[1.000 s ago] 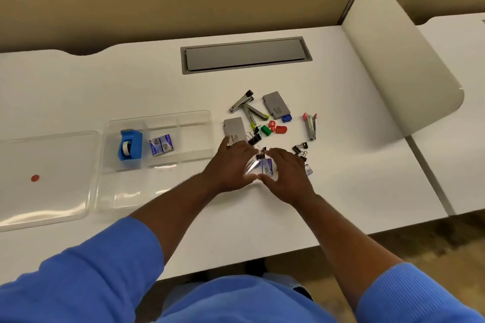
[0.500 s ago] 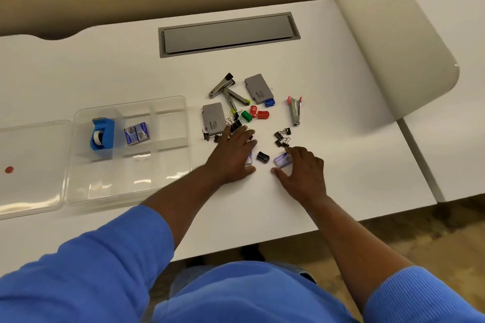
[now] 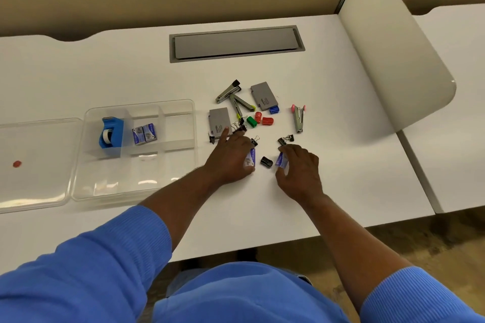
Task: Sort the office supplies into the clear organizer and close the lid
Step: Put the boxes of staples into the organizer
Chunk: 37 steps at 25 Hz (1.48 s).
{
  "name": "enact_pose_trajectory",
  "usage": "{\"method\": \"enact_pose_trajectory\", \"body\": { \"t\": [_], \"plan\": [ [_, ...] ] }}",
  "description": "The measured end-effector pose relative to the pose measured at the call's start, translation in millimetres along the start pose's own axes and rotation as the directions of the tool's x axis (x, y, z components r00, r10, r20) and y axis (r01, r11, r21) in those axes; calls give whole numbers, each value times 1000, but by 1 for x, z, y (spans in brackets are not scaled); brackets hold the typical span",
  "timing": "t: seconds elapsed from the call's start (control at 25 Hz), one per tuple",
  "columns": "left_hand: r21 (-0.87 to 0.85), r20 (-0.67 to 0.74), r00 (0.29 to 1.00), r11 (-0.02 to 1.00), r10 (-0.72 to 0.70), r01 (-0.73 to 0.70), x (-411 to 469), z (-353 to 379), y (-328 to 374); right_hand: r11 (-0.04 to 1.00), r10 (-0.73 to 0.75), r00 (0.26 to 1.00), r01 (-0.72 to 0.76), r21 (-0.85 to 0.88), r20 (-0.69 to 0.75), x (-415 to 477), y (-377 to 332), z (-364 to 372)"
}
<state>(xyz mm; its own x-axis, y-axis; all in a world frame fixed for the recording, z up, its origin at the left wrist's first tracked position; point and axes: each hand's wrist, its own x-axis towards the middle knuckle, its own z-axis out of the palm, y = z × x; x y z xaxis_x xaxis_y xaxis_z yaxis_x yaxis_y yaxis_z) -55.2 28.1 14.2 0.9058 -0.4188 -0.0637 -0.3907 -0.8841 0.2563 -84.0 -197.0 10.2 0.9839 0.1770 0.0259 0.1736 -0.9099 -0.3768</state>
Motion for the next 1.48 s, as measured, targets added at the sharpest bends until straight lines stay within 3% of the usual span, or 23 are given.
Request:
{"method": "enact_pose_trajectory", "body": {
  "t": [0.36, 0.96, 1.48],
  "plan": [
    [-39, -179, 984, 999, 15, -22, -34, -37, -41, 980, -170, 985, 167, 108, 25, 25, -66, 4],
    [-9, -206, 954, 975, -218, 221, -125, -88, -175, 878, -462, 887, 457, 141, 6, 85, -216, 38],
    [43, -128, 945, 950, -301, 309, -128, -101, -252, 885, -466, 866, 457, 91, 179, 143, -292, 75]
  ]
}}
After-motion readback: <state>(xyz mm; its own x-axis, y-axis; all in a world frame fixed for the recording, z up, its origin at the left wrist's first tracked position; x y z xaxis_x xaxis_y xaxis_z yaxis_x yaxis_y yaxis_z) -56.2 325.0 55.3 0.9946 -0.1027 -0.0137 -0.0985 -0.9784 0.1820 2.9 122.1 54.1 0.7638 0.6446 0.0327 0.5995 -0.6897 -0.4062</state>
